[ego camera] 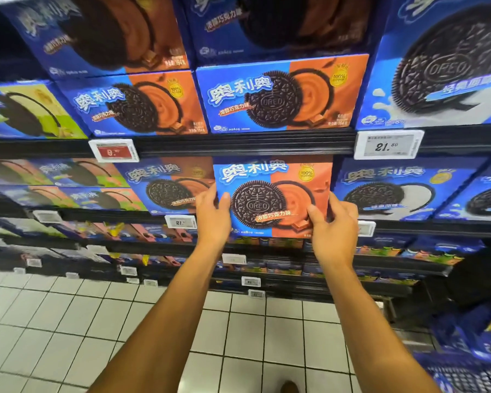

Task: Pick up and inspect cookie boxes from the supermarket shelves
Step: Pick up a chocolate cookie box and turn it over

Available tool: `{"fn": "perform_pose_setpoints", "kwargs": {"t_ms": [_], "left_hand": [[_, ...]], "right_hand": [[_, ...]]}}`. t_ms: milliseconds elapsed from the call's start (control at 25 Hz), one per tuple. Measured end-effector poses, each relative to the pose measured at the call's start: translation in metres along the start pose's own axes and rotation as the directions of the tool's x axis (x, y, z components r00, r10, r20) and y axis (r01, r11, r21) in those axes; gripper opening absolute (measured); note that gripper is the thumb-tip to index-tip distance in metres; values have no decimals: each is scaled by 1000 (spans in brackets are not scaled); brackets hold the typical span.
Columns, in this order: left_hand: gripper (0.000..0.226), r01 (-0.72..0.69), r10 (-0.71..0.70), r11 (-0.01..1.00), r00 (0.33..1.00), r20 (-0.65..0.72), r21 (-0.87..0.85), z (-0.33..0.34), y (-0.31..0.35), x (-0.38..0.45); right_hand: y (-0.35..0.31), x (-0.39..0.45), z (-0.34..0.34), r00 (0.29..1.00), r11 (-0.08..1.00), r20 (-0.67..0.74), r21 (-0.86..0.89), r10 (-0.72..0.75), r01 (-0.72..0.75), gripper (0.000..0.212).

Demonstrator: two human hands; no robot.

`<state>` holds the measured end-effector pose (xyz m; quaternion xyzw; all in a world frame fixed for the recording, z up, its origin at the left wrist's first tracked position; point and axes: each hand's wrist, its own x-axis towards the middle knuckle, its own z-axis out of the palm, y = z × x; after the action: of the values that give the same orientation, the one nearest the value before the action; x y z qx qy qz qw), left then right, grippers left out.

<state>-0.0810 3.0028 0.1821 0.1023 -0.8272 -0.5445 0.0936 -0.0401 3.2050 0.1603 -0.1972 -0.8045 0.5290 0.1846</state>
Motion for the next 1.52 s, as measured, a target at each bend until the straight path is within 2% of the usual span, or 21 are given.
{"fn": "perform_pose_setpoints", "kwargs": {"t_ms": [240, 480, 600, 760, 880, 1000, 1160, 1400, 1520], "left_hand": [[31, 29, -31, 998, 999, -36, -59, 5, 9, 5], [40, 147, -142, 969, 989, 39, -201, 10, 6, 9], [36, 182, -169, 950, 983, 74, -255, 14, 3, 10], [42, 196, -182, 955, 980, 83, -220, 15, -3, 15], [46, 194, -176, 952, 980, 96, -236, 14, 0, 14], [55, 195, -170, 952, 978, 122, -236, 12, 2, 12], [52, 206, -177, 955, 973, 149, -213, 8, 3, 12], [49, 214, -169, 948, 966, 198, -236, -1, 2, -4], [46, 244, -204, 931, 965, 167, -270, -18, -13, -13]], "right_hand": [[-5, 1, 20, 996, 998, -72, 25, 55, -53, 51], [-1, 6, 29, 985, 967, -114, 235, 126, -96, 45], [1, 6, 33, 976, 941, -92, 297, 195, -160, 48], [-2, 12, 35, 956, 903, -53, 348, 289, -254, 50], [-3, 12, 34, 963, 912, -42, 335, 266, -237, 47], [-3, 9, 33, 966, 937, -56, 264, 253, -230, 53], [-3, 4, 31, 972, 959, -34, 180, 231, -221, 57], [-2, -3, 29, 973, 938, 52, 261, 223, -229, 65], [-1, -15, 33, 971, 923, 36, 303, 238, -237, 67]]}}
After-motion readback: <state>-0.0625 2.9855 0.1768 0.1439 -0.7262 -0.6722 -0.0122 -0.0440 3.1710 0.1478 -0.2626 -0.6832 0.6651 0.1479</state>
